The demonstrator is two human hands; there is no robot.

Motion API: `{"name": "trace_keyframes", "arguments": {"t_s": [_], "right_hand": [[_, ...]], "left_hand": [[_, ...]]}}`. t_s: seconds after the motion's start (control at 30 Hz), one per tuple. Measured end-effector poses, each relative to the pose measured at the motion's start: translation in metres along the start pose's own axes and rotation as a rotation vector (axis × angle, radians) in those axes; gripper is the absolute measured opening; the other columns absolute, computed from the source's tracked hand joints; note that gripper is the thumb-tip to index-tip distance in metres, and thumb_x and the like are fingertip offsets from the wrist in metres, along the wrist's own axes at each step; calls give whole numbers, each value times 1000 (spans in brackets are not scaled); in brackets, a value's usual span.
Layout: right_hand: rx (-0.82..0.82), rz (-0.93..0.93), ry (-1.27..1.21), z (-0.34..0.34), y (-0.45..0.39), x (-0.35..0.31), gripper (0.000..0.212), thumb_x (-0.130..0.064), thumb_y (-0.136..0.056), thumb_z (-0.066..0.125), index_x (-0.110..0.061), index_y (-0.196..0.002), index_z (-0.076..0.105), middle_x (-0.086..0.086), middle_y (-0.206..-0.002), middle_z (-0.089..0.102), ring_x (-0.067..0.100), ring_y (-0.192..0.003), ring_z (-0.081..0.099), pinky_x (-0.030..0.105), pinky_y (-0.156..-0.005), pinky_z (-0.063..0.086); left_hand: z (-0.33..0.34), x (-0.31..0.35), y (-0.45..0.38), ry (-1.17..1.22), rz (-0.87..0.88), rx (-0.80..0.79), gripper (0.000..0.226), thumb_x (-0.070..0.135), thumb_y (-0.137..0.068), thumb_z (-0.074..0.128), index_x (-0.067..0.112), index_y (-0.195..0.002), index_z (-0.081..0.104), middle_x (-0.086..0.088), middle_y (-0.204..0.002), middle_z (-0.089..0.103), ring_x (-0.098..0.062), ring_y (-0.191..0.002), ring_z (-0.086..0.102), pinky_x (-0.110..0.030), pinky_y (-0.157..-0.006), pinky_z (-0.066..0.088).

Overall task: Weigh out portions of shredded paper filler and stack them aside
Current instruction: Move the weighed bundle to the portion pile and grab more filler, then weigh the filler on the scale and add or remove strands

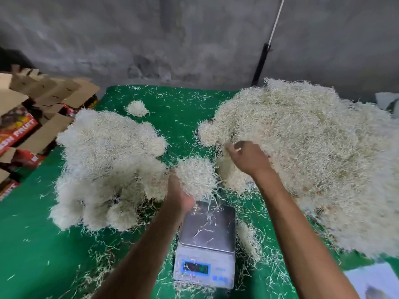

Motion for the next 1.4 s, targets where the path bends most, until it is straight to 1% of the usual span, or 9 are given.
{"name": "trace_keyframes", "arguments": {"t_s": [0.13, 0.3, 0.47, 0.63, 0.77, 0.9, 1.0, 1.17, 1.4], "right_hand": [[-209, -79, -657, 108, 77, -31, 93, -95, -80, 39, -40, -155, 38, -10, -163, 38, 14, -148, 39, 44, -123, 17], [38, -88, -942, 137, 107, -29, 13, -62, -92, 63, -56, -99, 72, -29, -93, 74, -10, -80, 68, 8, -69, 49], [96, 13, -878, 137, 109, -13, 13, -55, -82, 69, -44, -89, 69, -16, -49, 55, -2, -42, 46, 18, -47, 40], [94, 458, -1136, 142, 100, 28, 70, -59, -98, 57, -1, -137, 55, 25, -117, 69, 37, -104, 70, 46, -99, 53], [-323, 148, -1003, 156, 116, -6, 56, -59, -107, 32, -16, -127, 61, 7, -129, 70, 19, -114, 70, 36, -87, 61], [-300, 122, -716, 171, 125, -4, 76, -70, -104, 9, -23, -164, 15, 2, -169, 18, 17, -156, 19, 37, -120, 11], [-175, 98, -764, 168, 130, 11, 79, -85, -94, 17, -33, -140, 55, -10, -133, 65, -3, -120, 63, 28, -98, 54], [-251, -39, -729, 173, 136, 22, 49, -40, -94, 73, -54, -133, 47, -19, -119, 67, 5, -95, 72, 25, -76, 61], [-30, 36, -320, 148, 123, 71, 61, -17, -99, 66, -18, -153, 39, -10, -103, 60, 16, -70, 72, 21, -61, 58]], "left_hand": [[13, 7, 30, -167, 166, -81, 21, 21, -111, 36, 20, -117, 56, -2, -118, 58, 10, -80, 64, -7, -78, 48], [6, -8, 51, -7, 47, -202, 29, 7, -105, 50, 17, -133, 53, -13, -110, 67, -23, -103, 69, -39, -96, 51], [3, -14, 66, 166, -67, -294, 56, 44, -105, 46, 0, -138, 55, -26, -137, 58, -40, -125, 57, -56, -110, 43], [-49, -16, 53, 4, 228, 31, 42, 52, -96, 59, 21, -124, 58, -5, -124, 60, -22, -109, 63, -41, -76, 60], [-24, -46, 58, 13, 38, -312, 75, 63, -75, 77, 39, -138, 44, -6, -138, 54, -23, -123, 59, -50, -92, 56], [-20, -73, 55, -119, -9, -295, 107, 58, -73, 84, 24, -154, 22, 8, -150, 36, -11, -139, 33, -28, -90, 40], [-47, -70, 32, 189, -38, -106, 41, 35, -94, 69, 17, -129, 57, -9, -125, 71, -32, -117, 66, -34, -75, 61], [-61, -75, 17, 37, -70, 47, 78, 70, -92, 50, 19, -151, 40, -16, -147, 53, -34, -128, 58, -56, -107, 47], [-72, -62, 23, -634, 243, -14, 73, 69, -87, 62, 22, -142, 51, 1, -144, 53, -12, -122, 59, -46, -108, 47]]}}
Point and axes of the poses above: each hand's wrist, its own y-axis away from the middle knuckle, its own z-axis out of the palm, x = y × z, the point moved 8 cm from there along -y, towards the middle knuckle
